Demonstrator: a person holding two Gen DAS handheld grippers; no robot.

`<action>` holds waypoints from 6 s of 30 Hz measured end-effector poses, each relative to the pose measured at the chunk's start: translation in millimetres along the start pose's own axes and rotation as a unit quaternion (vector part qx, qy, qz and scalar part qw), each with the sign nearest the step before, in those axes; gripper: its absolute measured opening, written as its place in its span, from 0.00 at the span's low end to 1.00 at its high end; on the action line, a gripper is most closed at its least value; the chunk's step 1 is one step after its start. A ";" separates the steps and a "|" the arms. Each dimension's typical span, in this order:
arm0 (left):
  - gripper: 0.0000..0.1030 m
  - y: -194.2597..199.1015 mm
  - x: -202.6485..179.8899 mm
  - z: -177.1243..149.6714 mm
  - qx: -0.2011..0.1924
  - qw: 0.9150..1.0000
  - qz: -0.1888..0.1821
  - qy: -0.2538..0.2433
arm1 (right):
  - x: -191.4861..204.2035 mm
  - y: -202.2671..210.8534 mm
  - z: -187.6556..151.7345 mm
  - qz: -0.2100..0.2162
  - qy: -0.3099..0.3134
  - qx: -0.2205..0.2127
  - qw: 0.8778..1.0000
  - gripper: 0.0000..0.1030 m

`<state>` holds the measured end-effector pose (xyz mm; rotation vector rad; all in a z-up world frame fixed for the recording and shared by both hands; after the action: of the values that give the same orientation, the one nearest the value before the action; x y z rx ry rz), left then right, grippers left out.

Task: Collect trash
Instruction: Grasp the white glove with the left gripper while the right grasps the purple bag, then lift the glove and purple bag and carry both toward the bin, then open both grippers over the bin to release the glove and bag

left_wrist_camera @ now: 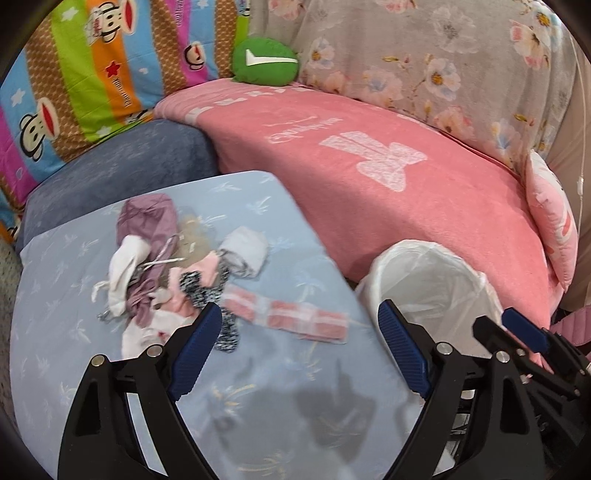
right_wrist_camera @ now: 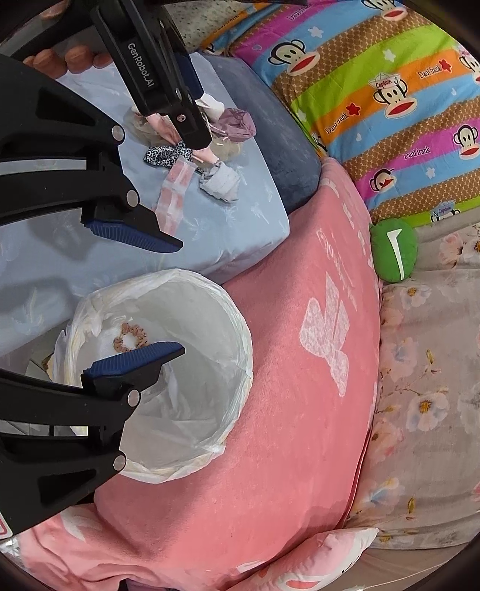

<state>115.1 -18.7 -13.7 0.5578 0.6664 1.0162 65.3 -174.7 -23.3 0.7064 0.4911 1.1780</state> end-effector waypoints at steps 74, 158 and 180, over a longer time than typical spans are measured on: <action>0.07 69.5 169.3 56.5 -0.063 0.991 -0.052 0.110 | 250.3 13.2 47.3 0.200 0.122 -0.004 0.972 0.06; 0.55 -14.7 -117.9 62.0 0.023 0.986 -0.154 -0.058 | -89.9 42.1 83.3 0.043 -0.116 -0.079 0.989 0.20; 0.55 -3.7 -80.2 53.6 0.011 0.992 -0.118 -0.034 | -45.4 38.1 67.1 0.063 -0.083 -0.057 0.993 0.20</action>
<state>127.0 -98.5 39.2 0.5172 0.6665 0.7664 71.5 -225.7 50.0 0.7382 0.2412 1.2421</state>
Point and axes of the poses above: each gripper's, at about its wrist camera, not at the fingertips, and y roughly against the way its jaws point, x to its left, z to its top, the point moved 2 cm from there along -y, roughly the way its jaws point, and after that the axes turned 10 degrees about -z, right-handed, at the moved point
